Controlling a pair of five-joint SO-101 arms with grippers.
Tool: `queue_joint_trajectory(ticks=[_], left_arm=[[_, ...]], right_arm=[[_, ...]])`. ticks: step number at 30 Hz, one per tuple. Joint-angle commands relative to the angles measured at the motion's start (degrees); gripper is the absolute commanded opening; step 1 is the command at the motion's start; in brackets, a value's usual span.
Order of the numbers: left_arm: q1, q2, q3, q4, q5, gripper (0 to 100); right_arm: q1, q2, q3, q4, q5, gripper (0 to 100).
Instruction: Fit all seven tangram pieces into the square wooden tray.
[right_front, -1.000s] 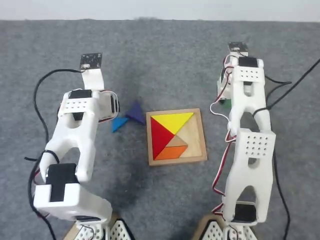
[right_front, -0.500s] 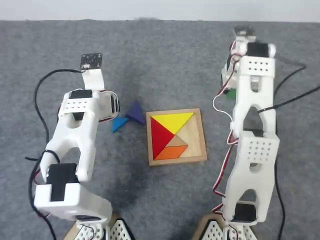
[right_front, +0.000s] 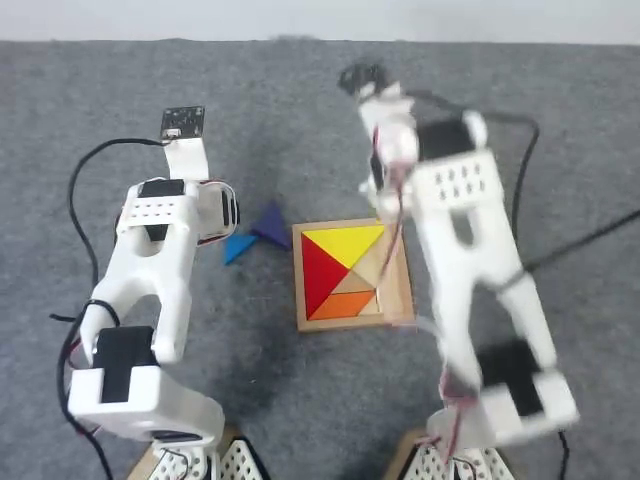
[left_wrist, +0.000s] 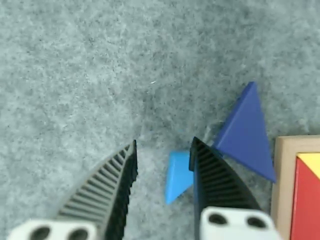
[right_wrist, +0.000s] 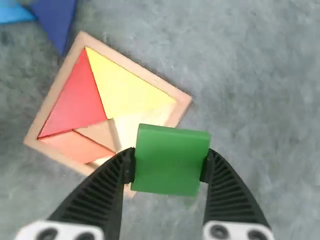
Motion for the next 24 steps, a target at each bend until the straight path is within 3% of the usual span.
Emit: queue_joint_trajectory(ticks=[1,4,11,24], left_arm=[[-0.3,-0.4,-0.5,-1.4,-1.0,17],[-0.3,-0.4,-0.5,-1.3,-1.0,17],[-0.4,-0.4,-0.5,-1.3,-1.0,17],[-0.4,-0.4,-0.4,-1.3,-1.0,17]], right_arm=[[-1.5,-13.8,28.8,-20.4,4.2,10.0],[-3.8,-15.5,38.1,-27.1,8.2,10.0],[-7.4,-8.2,36.7,-28.0,18.0,10.0],[-6.8,6.5,25.1,-28.0,18.6,10.5]])
